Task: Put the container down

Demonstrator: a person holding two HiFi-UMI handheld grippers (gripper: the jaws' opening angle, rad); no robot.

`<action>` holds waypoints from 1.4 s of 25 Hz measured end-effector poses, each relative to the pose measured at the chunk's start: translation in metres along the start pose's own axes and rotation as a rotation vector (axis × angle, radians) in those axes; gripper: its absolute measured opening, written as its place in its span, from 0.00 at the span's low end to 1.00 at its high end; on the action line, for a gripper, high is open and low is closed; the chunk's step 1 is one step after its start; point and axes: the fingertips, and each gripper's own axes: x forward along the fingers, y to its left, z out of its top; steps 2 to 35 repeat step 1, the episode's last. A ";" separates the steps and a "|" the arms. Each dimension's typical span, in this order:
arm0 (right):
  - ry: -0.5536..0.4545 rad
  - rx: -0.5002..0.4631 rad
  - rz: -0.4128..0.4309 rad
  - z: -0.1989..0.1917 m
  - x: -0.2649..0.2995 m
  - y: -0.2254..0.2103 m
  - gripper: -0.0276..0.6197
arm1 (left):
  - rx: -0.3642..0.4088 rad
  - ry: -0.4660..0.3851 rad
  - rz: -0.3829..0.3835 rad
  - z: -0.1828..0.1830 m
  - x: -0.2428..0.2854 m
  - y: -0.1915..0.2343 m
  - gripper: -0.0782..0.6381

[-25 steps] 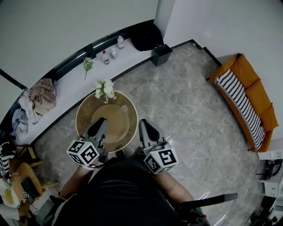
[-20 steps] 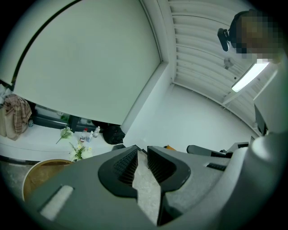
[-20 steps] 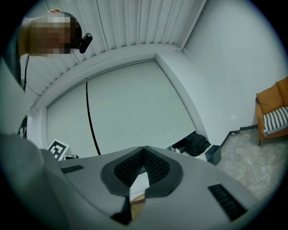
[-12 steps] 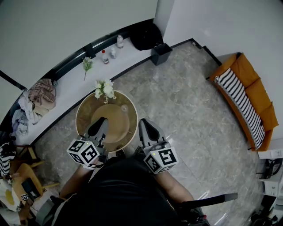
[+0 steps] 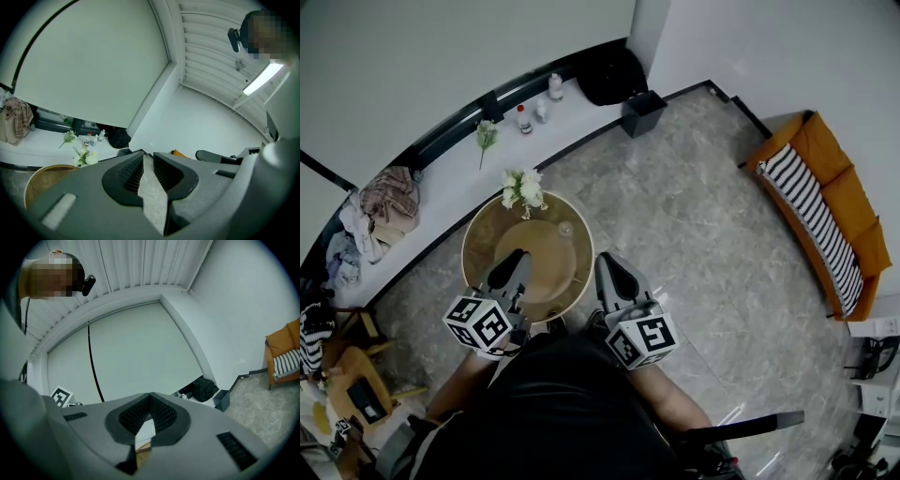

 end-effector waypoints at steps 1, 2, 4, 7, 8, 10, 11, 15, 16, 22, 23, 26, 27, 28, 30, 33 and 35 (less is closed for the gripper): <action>0.000 0.000 -0.001 0.000 -0.001 0.000 0.05 | 0.000 0.001 0.000 -0.001 -0.001 -0.001 0.21; 0.000 0.000 -0.001 0.000 -0.001 0.000 0.05 | 0.000 0.001 0.000 -0.001 -0.001 -0.001 0.21; 0.000 0.000 -0.001 0.000 -0.001 0.000 0.05 | 0.000 0.001 0.000 -0.001 -0.001 -0.001 0.21; 0.000 0.000 -0.001 0.000 -0.001 0.000 0.05 | 0.000 0.001 0.000 -0.001 -0.001 -0.001 0.21; 0.000 0.000 -0.001 0.000 -0.001 0.000 0.05 | 0.000 0.001 0.000 -0.001 -0.001 -0.001 0.21; 0.000 0.000 -0.001 0.000 -0.001 0.000 0.05 | 0.000 0.001 0.000 -0.001 -0.001 -0.001 0.21; 0.000 0.000 -0.001 0.000 -0.001 0.000 0.05 | 0.000 0.001 0.000 -0.001 -0.001 -0.001 0.21; 0.000 0.000 -0.001 0.000 -0.001 0.000 0.05 | 0.000 0.001 0.000 -0.001 -0.001 -0.001 0.21; 0.000 0.000 -0.001 0.000 -0.001 0.000 0.05 | 0.000 0.001 0.000 -0.001 -0.001 -0.001 0.21; 0.000 0.000 -0.001 0.000 -0.001 0.000 0.05 | 0.000 0.001 0.000 -0.001 -0.001 -0.001 0.21; 0.000 0.000 -0.001 0.000 -0.001 0.000 0.05 | 0.000 0.001 0.000 -0.001 -0.001 -0.001 0.21; 0.000 0.000 -0.001 0.000 -0.001 0.000 0.05 | 0.000 0.001 0.000 -0.001 -0.001 -0.001 0.21; 0.000 0.000 -0.001 0.000 -0.001 0.000 0.05 | 0.000 0.001 0.000 -0.001 -0.001 -0.001 0.21; 0.000 0.000 -0.001 0.000 -0.001 0.000 0.05 | 0.000 0.001 0.000 -0.001 -0.001 -0.001 0.21; 0.000 0.000 -0.001 0.000 -0.001 0.000 0.05 | 0.000 0.001 0.000 -0.001 -0.001 -0.001 0.21; 0.000 0.000 -0.001 0.000 -0.001 0.000 0.05 | 0.000 0.001 0.000 -0.001 -0.001 -0.001 0.21; 0.000 0.000 -0.001 0.000 -0.001 0.000 0.05 | 0.000 0.001 0.000 -0.001 -0.001 -0.001 0.21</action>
